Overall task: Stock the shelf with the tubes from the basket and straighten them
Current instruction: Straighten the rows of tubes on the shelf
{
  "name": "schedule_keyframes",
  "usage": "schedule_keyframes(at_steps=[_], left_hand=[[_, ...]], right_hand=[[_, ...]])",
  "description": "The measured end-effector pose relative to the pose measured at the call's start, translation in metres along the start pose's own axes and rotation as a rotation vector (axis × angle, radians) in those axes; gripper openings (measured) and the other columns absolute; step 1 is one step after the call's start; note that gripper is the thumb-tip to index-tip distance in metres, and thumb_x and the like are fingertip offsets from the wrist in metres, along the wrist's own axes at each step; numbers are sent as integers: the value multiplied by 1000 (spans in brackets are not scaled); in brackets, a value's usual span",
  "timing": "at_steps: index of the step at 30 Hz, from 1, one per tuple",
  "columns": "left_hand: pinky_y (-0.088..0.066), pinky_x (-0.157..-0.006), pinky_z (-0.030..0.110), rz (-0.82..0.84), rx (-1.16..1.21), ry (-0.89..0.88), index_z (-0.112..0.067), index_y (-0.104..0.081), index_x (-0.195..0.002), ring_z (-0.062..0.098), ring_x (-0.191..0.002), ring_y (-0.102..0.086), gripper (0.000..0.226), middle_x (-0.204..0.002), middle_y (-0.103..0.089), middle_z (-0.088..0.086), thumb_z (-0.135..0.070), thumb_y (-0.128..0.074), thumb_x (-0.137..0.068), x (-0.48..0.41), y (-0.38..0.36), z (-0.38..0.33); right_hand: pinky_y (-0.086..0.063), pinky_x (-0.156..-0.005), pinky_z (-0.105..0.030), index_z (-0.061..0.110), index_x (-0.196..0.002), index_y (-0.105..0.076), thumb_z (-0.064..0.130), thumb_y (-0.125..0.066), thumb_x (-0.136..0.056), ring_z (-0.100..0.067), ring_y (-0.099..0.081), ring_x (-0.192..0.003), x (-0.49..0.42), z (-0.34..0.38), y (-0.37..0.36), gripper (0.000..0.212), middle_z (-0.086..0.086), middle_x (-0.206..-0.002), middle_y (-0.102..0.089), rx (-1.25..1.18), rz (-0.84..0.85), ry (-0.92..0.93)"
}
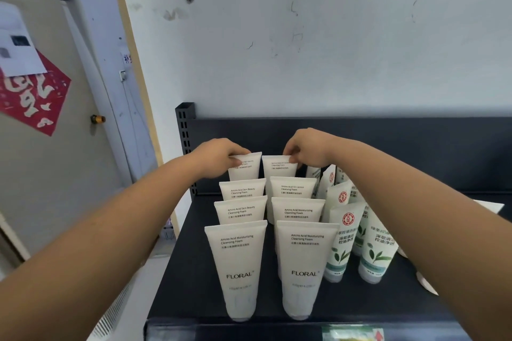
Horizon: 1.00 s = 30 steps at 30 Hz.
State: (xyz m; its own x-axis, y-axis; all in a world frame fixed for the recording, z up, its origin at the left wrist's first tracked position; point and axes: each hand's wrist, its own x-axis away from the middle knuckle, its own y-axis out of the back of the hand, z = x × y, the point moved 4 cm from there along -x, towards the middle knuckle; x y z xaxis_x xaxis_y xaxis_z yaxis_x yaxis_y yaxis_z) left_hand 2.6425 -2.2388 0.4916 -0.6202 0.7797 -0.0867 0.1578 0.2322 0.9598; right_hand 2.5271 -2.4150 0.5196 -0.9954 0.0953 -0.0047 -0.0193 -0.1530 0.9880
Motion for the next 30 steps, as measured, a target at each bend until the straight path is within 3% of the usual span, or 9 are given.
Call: schedule_keyframes(at_steps=[4,9,16,18,22,26,30], left_hand=[[-44,-99,34,25,22,-24,-42,-60,-126,9,-114,-55,37,-124,-62,-20,-20,-54,-96,13,3,-6],[-45,-97,34,56,63,-53,-41,-62,-125,8,-110,-58,37,-117,-65,-21,-18,-54,-97,29,3,-11],[-43,-89,23,124,182,-60,-38,-66,-120,0,-102,-60,37,-109,-68,-22,-12,-55,-96,41,6,-21],[-45,-91,24,139,196,-40,-38,-67,-118,0,-101,-61,37,-107,-69,-22,-12,-56,-96,40,7,-21],[-45,-89,24,130,217,-16,-37,-69,-115,1,-98,-62,36,-102,-70,-22,-10,-57,-94,39,8,-23],[-47,-93,28,112,194,3,-33,-70,-113,4,-101,-62,31,-105,-69,-19,-14,-57,-93,40,7,-24],[-47,-93,29,148,155,13,-28,-67,-115,8,-105,-62,24,-109,-68,-14,-23,-54,-96,42,8,-27]], right_hand=[[-41,-80,-25,15,-115,-70,13,-58,-93,-15,-59,-94,14,5,3,25,7,-95,-62,57,-2,-2],[-44,-83,-26,14,-113,-70,11,-57,-93,-13,-57,-90,33,8,3,25,9,-92,-60,50,3,-2],[-33,-53,-11,16,-115,-70,12,-54,-95,-13,-54,-89,48,11,1,26,6,-100,-64,39,-11,-19],[-37,-57,-13,16,-115,-70,11,-54,-94,-15,-57,-92,49,12,0,27,4,-109,-68,22,-14,-33],[-44,-84,-26,17,-118,-69,10,-51,-95,-17,-58,-99,49,14,-3,31,2,-116,-68,34,-24,-47],[-47,-89,-30,19,-120,-67,8,-47,-95,-20,-59,-105,50,14,-4,34,3,-116,-67,29,2,-60],[-46,-83,-29,24,-122,-66,0,-38,-90,-18,-59,-104,52,16,-2,48,5,-118,-66,1,63,-76]])
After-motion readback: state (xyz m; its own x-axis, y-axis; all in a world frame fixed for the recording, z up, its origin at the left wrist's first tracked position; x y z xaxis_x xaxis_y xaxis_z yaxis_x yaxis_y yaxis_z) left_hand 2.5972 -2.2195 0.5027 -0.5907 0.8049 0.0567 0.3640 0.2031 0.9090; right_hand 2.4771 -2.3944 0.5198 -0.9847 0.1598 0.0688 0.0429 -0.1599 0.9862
